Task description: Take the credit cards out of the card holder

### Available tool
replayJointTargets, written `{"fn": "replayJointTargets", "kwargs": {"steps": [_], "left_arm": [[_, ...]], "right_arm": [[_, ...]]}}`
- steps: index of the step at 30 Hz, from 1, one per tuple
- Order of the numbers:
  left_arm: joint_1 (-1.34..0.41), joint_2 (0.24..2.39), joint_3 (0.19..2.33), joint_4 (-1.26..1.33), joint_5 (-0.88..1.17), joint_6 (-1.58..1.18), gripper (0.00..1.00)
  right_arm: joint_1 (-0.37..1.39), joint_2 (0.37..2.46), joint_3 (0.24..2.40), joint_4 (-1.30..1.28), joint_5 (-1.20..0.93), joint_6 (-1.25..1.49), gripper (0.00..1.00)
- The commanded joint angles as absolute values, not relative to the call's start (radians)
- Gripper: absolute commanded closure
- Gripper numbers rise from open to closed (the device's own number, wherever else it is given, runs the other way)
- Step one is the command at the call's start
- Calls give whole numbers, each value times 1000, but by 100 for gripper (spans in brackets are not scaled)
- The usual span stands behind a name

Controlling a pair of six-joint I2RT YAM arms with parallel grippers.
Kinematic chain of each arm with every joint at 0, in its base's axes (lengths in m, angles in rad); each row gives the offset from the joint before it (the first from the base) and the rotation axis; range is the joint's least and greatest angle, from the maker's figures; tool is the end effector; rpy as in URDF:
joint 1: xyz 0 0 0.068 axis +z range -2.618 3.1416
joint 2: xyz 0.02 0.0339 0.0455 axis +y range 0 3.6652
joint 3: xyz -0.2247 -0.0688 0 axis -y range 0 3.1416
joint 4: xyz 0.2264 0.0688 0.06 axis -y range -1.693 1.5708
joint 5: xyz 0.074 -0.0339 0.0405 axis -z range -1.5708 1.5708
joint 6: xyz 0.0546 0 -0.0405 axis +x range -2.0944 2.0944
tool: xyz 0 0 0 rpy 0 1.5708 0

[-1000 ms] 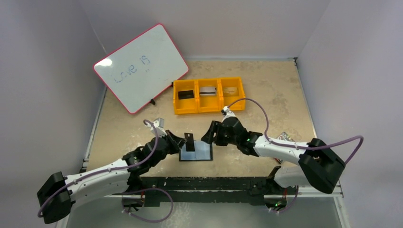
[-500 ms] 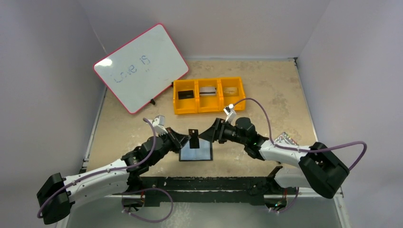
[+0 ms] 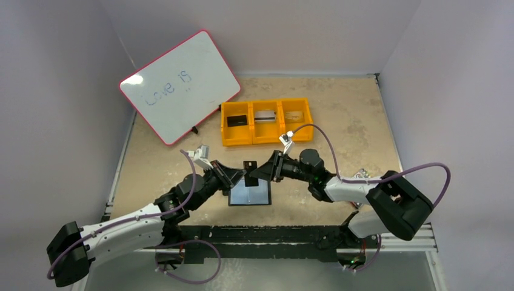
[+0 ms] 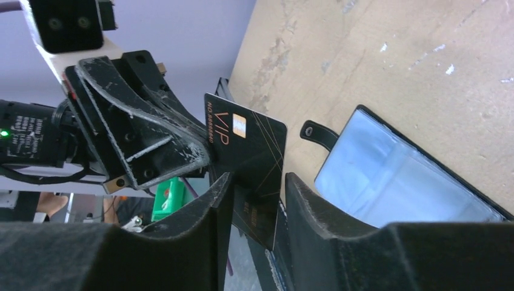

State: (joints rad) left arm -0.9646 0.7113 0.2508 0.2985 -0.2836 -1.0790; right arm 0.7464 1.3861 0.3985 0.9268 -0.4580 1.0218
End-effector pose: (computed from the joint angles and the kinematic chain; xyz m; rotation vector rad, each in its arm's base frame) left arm 0.1288 -0.1590 0.1929 -0.3361 1.8691 -1.2263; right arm 0.1864 0.2053 0.1710 -0.1510 1.9261 1.6522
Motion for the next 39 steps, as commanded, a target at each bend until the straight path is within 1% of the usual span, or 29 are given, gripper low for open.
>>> {"fn": "replayJointTargets", "kwargs": {"steps": [1, 6, 9, 11, 12, 13, 15, 19, 22, 23, 27, 31, 33, 34, 36, 39], "left_arm": [[-964, 692, 262, 360, -270, -1068, 100], [-963, 676, 253, 359, -276, -1069, 100], [-964, 673, 248, 362, -279, -1072, 100], [-964, 674, 248, 357, -284, -1071, 100], [-964, 674, 248, 351, -290, -1072, 100], [-964, 674, 249, 337, -299, -1073, 99], [-963, 671, 254, 303, -322, -1075, 87], [-962, 644, 274, 205, -393, -1080, 51], [-963, 614, 320, 53, -497, -1080, 42], [-964, 601, 335, -10, -544, -1093, 40], [-963, 547, 379, -271, -716, -1162, 37], [-963, 475, 396, -445, -800, -1228, 35], [-964, 442, 404, -518, -833, -1247, 32], [-963, 421, 408, -545, -846, -1247, 29], [-963, 394, 416, -588, -860, -1245, 28], [-963, 372, 438, -631, -873, -1226, 27]], "right_arm": [[735, 1365, 410, 1049, -499, 1042, 63], [722, 1323, 407, 1029, -497, 1038, 72], [719, 1309, 412, 1022, -507, 1036, 83], [718, 1298, 414, 1008, -505, 1034, 87], [718, 1293, 416, 1003, -501, 1034, 91], [718, 1287, 416, 995, -497, 1031, 94], [717, 1273, 424, 965, -487, 1016, 100], [716, 1249, 471, 844, -452, 950, 100], [716, 1241, 531, 734, -399, 878, 100], [716, 1242, 558, 690, -372, 845, 100], [718, 1269, 707, 496, -195, 625, 100], [726, 1345, 830, 481, -77, 338, 100], [753, 1403, 888, 508, -43, 144, 100], [774, 1437, 909, 524, -14, -1, 100], [820, 1509, 981, 511, 53, -198, 100], [860, 1634, 1112, 461, 176, -393, 100]]}}
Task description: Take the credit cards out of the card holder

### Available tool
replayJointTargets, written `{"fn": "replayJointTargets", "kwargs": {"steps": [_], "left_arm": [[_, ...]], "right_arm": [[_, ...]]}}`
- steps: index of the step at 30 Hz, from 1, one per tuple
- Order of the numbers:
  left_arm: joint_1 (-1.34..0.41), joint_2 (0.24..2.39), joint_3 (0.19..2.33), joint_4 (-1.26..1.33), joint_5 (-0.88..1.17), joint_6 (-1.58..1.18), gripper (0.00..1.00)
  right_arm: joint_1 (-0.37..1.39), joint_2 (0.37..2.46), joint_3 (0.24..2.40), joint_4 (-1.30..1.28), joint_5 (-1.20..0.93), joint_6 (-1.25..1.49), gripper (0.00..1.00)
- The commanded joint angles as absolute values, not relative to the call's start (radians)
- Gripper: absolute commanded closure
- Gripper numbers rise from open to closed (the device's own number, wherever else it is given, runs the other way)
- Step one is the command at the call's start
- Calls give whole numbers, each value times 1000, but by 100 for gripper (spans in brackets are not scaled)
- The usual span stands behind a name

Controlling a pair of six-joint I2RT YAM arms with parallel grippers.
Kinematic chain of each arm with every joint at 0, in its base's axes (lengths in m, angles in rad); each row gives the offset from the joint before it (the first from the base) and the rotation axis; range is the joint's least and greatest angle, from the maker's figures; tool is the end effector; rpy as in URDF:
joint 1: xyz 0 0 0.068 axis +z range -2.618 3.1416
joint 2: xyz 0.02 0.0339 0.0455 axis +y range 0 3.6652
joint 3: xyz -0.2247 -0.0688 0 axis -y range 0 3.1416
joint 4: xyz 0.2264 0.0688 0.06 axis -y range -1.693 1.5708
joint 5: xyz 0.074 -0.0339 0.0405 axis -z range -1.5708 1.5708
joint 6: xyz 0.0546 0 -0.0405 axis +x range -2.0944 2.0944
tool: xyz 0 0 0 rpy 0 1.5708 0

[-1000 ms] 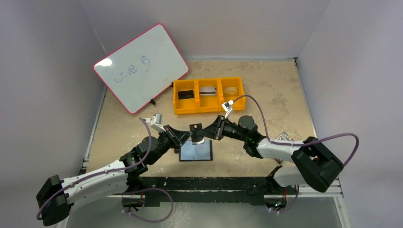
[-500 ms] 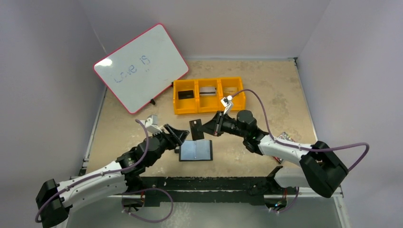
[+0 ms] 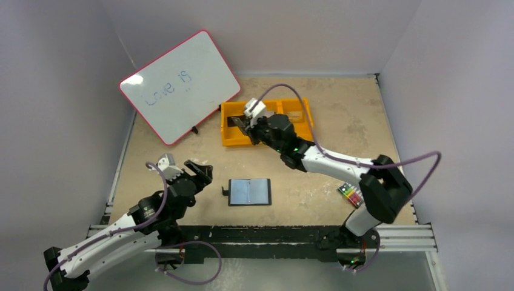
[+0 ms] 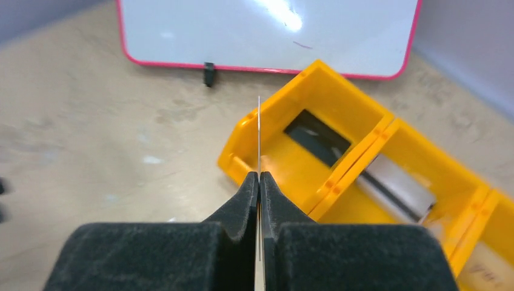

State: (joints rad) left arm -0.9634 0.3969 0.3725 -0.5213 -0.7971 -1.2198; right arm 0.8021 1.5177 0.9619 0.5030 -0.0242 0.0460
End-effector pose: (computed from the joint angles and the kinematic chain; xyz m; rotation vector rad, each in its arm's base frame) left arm 0.1099 -0.0897 0.1966 -0.7022 1.8608 -0.5906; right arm 0.2496 0.2600 0.2626 -0.6326 1.5410 0.6685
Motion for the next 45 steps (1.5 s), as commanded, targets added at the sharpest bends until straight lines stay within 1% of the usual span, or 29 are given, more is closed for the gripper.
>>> {"fn": "replayJointTargets", "kwargs": {"steps": [1, 5, 10, 13, 18, 24, 45], "left_arm": [[-963, 368, 446, -646, -879, -1223, 27], [-964, 355, 479, -709, -905, -1207, 25], [-964, 320, 492, -723, -914, -1195, 24], [-964, 314, 498, -718, -915, -1170, 23], [-964, 312, 511, -733, -915, -1180, 20], [-964, 295, 523, -754, -918, -1197, 20], [-964, 234, 525, -778, -936, -1187, 20]], "right_arm": [[868, 1676, 1156, 442, 232, -420, 100], [872, 1804, 1271, 412, 317, -555, 100], [873, 1922, 1354, 396, 354, -688, 100], [871, 1950, 1368, 395, 279, -741, 100], [867, 2020, 1434, 375, 273, -806, 100], [855, 2117, 1527, 300, 260, -861, 100], [802, 2240, 1647, 245, 197, -1002, 100]]}}
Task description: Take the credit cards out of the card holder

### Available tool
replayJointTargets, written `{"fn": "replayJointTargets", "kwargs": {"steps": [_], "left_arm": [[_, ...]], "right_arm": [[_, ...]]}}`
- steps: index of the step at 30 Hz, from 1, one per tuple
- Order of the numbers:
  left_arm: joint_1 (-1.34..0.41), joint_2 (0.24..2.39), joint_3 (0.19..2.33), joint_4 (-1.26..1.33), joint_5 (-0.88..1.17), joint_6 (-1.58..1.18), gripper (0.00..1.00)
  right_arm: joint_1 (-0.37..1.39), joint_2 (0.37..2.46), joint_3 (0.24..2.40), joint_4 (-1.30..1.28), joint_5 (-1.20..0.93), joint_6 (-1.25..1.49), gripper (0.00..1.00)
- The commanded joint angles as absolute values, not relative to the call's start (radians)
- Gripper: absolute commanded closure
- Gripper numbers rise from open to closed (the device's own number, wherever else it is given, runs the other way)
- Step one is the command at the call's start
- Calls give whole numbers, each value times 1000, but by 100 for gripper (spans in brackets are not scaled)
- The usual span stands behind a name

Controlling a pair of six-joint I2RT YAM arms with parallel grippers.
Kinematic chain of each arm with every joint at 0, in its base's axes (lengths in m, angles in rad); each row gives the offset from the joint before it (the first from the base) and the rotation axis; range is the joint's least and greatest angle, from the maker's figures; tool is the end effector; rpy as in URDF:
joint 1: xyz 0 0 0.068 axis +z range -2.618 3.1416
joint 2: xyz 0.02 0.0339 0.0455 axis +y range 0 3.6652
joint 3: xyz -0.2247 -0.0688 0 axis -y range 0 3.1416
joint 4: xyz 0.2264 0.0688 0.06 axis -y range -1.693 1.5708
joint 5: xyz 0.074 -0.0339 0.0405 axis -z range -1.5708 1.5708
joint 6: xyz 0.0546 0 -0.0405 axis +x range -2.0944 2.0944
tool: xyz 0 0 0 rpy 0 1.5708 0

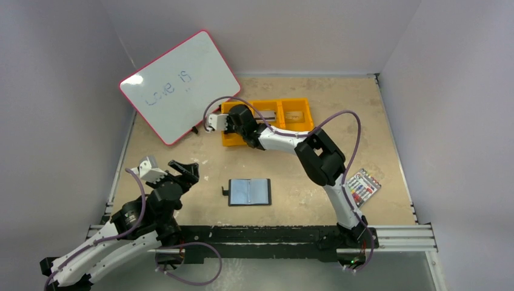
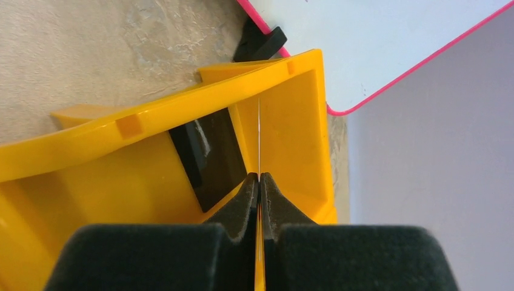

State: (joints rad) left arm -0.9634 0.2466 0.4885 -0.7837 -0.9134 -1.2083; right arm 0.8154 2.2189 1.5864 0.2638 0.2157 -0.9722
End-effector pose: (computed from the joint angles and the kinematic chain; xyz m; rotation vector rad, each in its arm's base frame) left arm 0.0923 -0.0571 0.2255 -0.7371 1.7762 -0.5022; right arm 0.3462 0.3505 0.1613 -1.4204 1.3262 -0.3133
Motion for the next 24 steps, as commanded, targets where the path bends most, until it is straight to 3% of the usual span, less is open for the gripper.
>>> {"fn": "replayJointTargets", "kwargs": {"steps": [1, 13, 24], "left_arm": [[-964, 232, 523, -779, -937, -1190, 20], [-964, 215, 520, -782, -938, -1191, 20], [-965, 208, 515, -784, -937, -1194, 20]], "right_arm": [[801, 2243, 1651, 240, 188, -1004, 100], [796, 2279, 1692, 223, 175, -1032, 86], [796, 2258, 1693, 202, 177, -1029, 83]]}}
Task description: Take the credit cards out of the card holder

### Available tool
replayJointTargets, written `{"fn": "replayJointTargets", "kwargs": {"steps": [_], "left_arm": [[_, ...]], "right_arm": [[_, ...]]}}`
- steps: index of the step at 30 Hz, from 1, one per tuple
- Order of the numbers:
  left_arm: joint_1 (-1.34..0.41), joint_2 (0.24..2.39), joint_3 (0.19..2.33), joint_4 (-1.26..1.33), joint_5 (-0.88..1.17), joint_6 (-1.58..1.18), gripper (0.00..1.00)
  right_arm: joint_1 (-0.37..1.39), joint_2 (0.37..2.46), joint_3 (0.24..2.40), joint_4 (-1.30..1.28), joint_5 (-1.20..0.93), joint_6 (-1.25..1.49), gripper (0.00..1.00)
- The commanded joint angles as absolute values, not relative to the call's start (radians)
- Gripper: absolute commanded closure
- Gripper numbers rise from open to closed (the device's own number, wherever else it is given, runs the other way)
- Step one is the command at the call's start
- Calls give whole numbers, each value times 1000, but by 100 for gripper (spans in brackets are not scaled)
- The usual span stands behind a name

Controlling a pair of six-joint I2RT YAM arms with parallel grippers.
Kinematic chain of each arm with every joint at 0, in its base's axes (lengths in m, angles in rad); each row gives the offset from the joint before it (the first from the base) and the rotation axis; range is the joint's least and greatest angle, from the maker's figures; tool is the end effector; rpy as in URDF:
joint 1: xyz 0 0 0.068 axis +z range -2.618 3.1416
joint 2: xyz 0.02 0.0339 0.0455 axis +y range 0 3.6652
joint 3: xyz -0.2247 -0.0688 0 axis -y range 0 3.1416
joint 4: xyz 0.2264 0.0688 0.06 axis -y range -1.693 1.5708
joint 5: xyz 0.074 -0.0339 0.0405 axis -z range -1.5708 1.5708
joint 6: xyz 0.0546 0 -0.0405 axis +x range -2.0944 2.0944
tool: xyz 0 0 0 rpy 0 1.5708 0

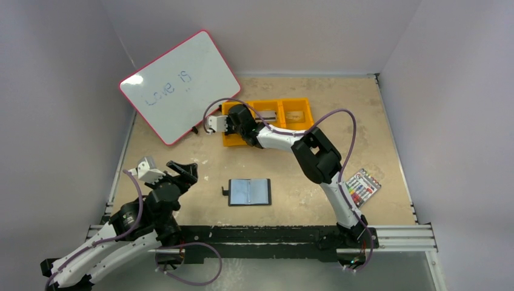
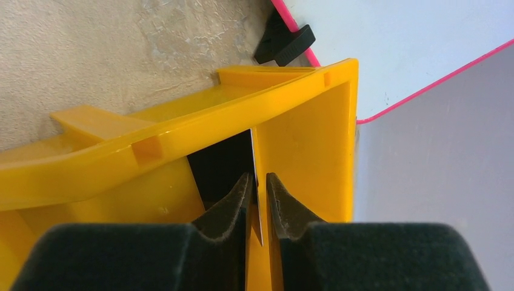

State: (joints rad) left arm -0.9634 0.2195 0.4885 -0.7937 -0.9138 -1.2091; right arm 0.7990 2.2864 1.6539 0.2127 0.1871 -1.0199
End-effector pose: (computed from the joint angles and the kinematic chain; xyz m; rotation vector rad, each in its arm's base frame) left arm 0.0902 -0.0541 0.2267 -0.7441 1.7647 -0.5182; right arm 0.3574 0.3527 0.1456 -1.4991 1.3205 -0.3285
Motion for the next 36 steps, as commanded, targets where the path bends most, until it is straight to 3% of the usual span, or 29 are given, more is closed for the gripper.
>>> {"fn": "replayJointTargets", "kwargs": {"steps": [1, 5, 9, 22, 36], "left_arm": [[-964, 208, 516, -783, -937, -1194, 21], [-964, 213, 515, -782, -936, -1193, 21], [-965, 215, 514, -779, -933, -1192, 21], [-965, 220, 517, -773, -928, -1190, 21], [-964, 267, 520, -726, -887, -1163, 20]], "right_arm": [[796, 2255, 1693, 196, 175, -1029, 83], [796, 2245, 1687, 177, 161, -1020, 82], [796, 2236, 1685, 148, 126, -1002, 73], [790, 2227, 1700, 162, 113, -991, 67], [788, 2083, 1656, 236, 117, -877, 64]]}}
